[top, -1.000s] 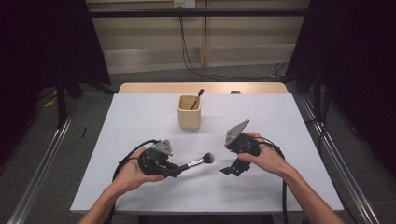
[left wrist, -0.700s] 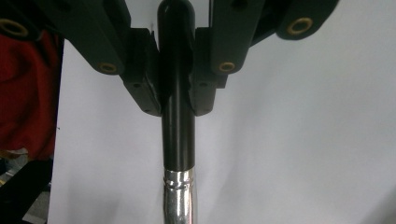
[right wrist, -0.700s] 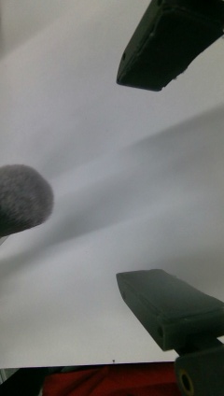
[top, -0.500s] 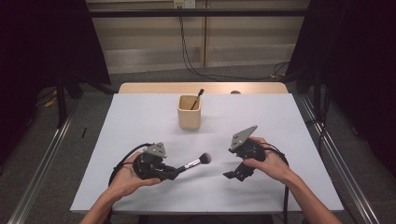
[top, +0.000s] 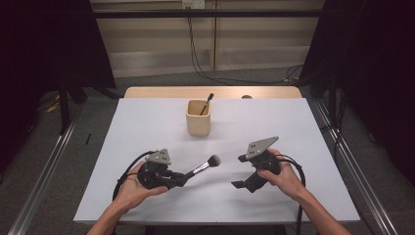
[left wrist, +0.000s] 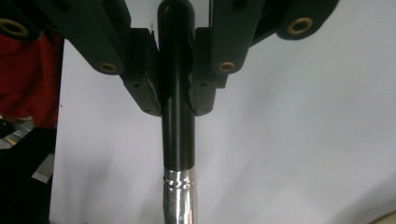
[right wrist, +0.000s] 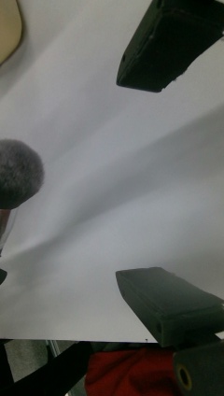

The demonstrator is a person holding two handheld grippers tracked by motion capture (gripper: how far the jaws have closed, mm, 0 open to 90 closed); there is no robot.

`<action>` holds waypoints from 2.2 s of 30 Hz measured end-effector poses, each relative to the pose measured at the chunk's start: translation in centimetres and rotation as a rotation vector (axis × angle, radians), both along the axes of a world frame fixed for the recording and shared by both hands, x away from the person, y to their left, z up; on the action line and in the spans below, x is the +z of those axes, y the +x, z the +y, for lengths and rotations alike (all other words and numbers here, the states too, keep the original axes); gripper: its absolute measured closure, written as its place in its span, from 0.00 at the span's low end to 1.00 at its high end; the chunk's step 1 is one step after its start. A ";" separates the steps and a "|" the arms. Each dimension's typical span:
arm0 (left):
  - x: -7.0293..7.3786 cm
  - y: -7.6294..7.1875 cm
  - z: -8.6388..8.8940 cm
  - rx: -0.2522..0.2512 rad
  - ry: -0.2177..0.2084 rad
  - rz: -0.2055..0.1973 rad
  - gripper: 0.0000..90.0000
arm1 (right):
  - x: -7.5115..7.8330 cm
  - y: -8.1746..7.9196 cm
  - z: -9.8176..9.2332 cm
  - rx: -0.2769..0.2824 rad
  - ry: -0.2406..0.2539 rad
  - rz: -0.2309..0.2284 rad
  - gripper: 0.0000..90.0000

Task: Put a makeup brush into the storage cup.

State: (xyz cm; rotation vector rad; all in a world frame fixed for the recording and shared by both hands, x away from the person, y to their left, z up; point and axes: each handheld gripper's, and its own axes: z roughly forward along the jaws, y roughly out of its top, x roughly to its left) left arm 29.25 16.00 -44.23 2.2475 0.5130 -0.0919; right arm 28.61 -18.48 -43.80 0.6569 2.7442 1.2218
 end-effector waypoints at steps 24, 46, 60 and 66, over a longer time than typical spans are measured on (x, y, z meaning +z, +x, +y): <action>0.0 -0.4 0.0 0.048 -0.173 -0.080 0.83 | -0.9 -0.9 0.1 -0.068 0.236 -0.073 0.04; 0.7 -0.5 -0.4 0.041 -0.355 -0.176 0.83 | -0.2 -1.3 0.8 -0.076 0.401 -0.140 0.04; 2.6 0.2 -2.5 0.017 -0.389 -0.235 0.83 | 1.6 -1.1 1.7 -0.084 0.543 -0.154 0.02; 2.0 -0.2 -3.0 0.004 -0.387 -0.226 0.83 | 1.7 -0.6 2.3 -0.065 0.565 -0.141 0.17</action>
